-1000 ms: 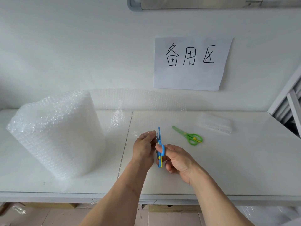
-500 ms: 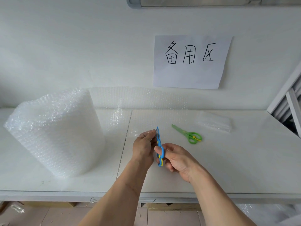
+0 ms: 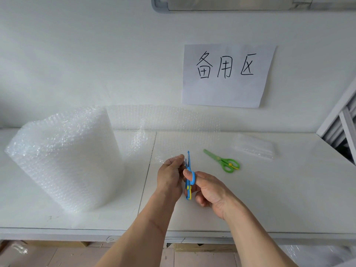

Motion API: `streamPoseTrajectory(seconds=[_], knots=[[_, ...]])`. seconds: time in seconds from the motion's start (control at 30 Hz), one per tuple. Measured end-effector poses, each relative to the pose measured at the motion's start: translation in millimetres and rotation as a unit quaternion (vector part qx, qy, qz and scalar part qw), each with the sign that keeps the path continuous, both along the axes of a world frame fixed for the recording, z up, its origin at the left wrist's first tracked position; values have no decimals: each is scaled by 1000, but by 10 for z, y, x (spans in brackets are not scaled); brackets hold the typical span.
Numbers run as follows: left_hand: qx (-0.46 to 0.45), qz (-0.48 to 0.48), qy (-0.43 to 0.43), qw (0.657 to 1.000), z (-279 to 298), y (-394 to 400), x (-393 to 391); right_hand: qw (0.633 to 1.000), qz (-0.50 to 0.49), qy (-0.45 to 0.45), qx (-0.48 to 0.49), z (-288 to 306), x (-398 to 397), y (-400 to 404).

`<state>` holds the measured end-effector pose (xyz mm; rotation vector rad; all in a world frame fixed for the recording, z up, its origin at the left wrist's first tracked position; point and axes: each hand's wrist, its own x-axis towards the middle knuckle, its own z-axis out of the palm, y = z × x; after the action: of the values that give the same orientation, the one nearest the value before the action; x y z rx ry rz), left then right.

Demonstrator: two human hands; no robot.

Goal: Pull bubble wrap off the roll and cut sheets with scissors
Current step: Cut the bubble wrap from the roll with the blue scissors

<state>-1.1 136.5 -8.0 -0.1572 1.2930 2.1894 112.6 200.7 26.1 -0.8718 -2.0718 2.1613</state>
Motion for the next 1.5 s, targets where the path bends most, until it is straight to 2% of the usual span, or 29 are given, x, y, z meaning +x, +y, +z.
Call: streamPoseTrajectory(seconds=[0.33, 0.73, 1.5], knots=[[-1, 6, -30, 1000, 1, 11, 0, 1000, 15, 3, 19, 8, 6, -25], [-12, 13, 3, 1000, -12, 6, 24, 1000, 0, 23, 14, -43, 14, -7], [20, -14, -6, 1000, -14, -43, 29, 1000, -16, 14, 10, -57, -70, 40]])
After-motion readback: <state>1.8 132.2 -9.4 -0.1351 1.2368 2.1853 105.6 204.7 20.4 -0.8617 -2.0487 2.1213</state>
